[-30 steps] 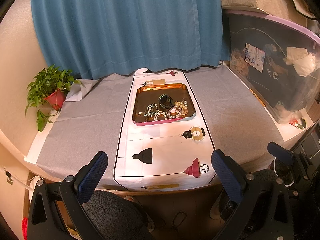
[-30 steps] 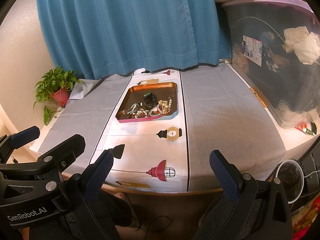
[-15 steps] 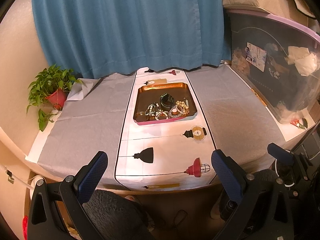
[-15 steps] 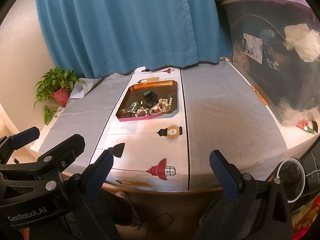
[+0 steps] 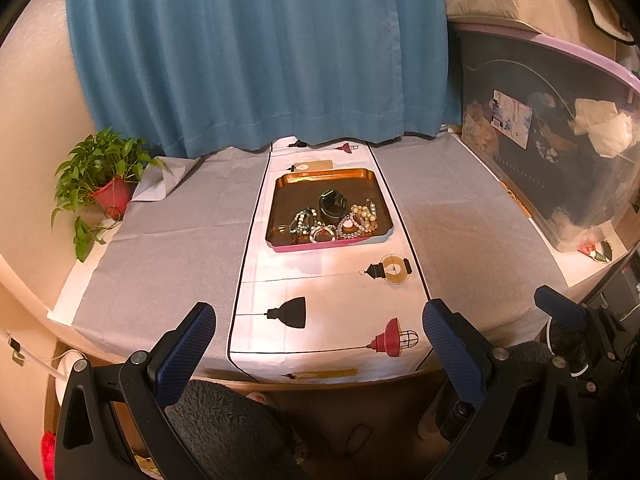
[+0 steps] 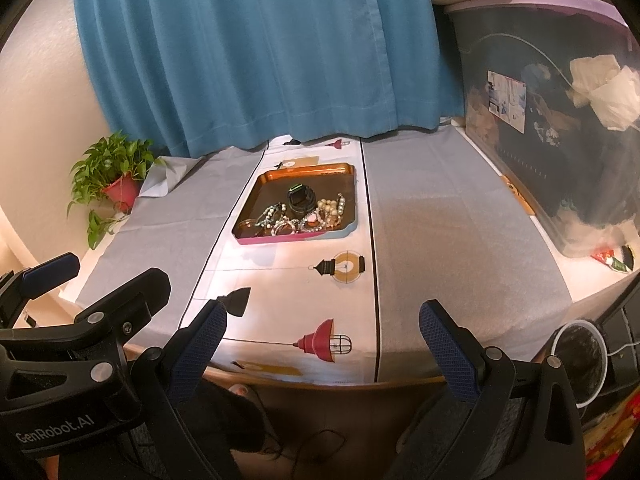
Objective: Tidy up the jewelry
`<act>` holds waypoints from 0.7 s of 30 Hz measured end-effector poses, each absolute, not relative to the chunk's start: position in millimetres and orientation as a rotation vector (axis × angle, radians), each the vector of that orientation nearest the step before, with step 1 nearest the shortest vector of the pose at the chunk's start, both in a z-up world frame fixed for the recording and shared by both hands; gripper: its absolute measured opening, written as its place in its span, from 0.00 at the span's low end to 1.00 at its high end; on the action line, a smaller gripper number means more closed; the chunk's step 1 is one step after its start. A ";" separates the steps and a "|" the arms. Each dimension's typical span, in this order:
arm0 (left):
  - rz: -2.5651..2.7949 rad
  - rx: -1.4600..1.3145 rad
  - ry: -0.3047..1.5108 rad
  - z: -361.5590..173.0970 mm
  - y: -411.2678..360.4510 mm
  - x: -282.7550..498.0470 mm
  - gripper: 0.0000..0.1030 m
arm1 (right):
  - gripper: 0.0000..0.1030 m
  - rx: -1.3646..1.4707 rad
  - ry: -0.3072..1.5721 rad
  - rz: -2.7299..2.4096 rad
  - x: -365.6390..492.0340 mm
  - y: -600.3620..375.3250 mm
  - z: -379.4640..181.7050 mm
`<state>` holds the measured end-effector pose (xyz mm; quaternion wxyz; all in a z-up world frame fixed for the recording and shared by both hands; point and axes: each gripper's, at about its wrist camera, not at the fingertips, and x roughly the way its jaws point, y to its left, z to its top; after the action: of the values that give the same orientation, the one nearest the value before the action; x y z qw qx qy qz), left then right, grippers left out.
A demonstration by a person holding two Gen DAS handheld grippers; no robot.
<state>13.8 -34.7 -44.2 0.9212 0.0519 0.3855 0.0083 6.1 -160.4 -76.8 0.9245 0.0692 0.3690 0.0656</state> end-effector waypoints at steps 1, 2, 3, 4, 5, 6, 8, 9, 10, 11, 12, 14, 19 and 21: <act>0.017 0.105 0.792 -43.9 -34.7 14.2 1.00 | 0.94 0.141 0.757 0.135 5.8 -159.3 -76.5; 0.017 0.104 0.791 -43.7 -34.9 14.4 1.00 | 0.94 0.140 0.756 0.135 5.9 -158.7 -75.9; 0.017 0.105 0.791 -43.5 -34.7 14.5 1.00 | 0.94 0.141 0.757 0.135 5.8 -159.4 -76.0; 0.018 0.103 0.790 -43.0 -35.2 14.7 1.00 | 0.94 0.141 0.756 0.135 5.5 -158.8 -75.8; 0.019 0.102 0.789 -42.8 -35.6 15.0 1.00 | 0.94 0.141 0.755 0.135 5.4 -158.7 -75.7; 0.020 0.101 0.789 -41.9 -35.3 14.7 1.00 | 0.94 0.140 0.755 0.136 6.1 -158.4 -74.8; 0.020 0.098 0.789 -41.4 -34.7 14.5 1.00 | 0.94 0.141 0.756 0.135 5.9 -159.1 -75.3; 0.020 0.098 0.789 -41.4 -34.5 14.5 1.00 | 0.94 0.140 0.755 0.134 5.6 -158.6 -75.1; 0.020 0.098 0.787 -41.0 -35.3 14.8 1.00 | 0.94 0.139 0.755 0.135 6.3 -159.1 -74.8; 0.021 0.098 0.786 -40.6 -36.1 15.2 1.00 | 0.94 0.140 0.755 0.135 6.2 -158.9 -74.8; 0.021 0.097 0.785 -40.3 -37.0 15.7 1.00 | 0.94 0.140 0.755 0.136 6.0 -158.1 -74.3; 0.021 0.096 0.786 -40.2 -33.3 13.9 1.00 | 0.94 0.139 0.755 0.135 5.8 -158.5 -74.9; 0.021 0.098 0.785 -40.1 -32.0 12.9 1.00 | 0.94 0.139 0.756 0.134 5.4 -157.7 -75.1; 0.021 0.097 0.785 -39.5 -32.3 13.4 1.00 | 0.94 0.134 0.754 0.132 4.8 -156.9 -74.5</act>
<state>13.4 -32.3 -39.5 0.9228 0.0472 0.3822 0.0105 4.8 -156.9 -74.5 0.9254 0.0654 0.3678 0.0643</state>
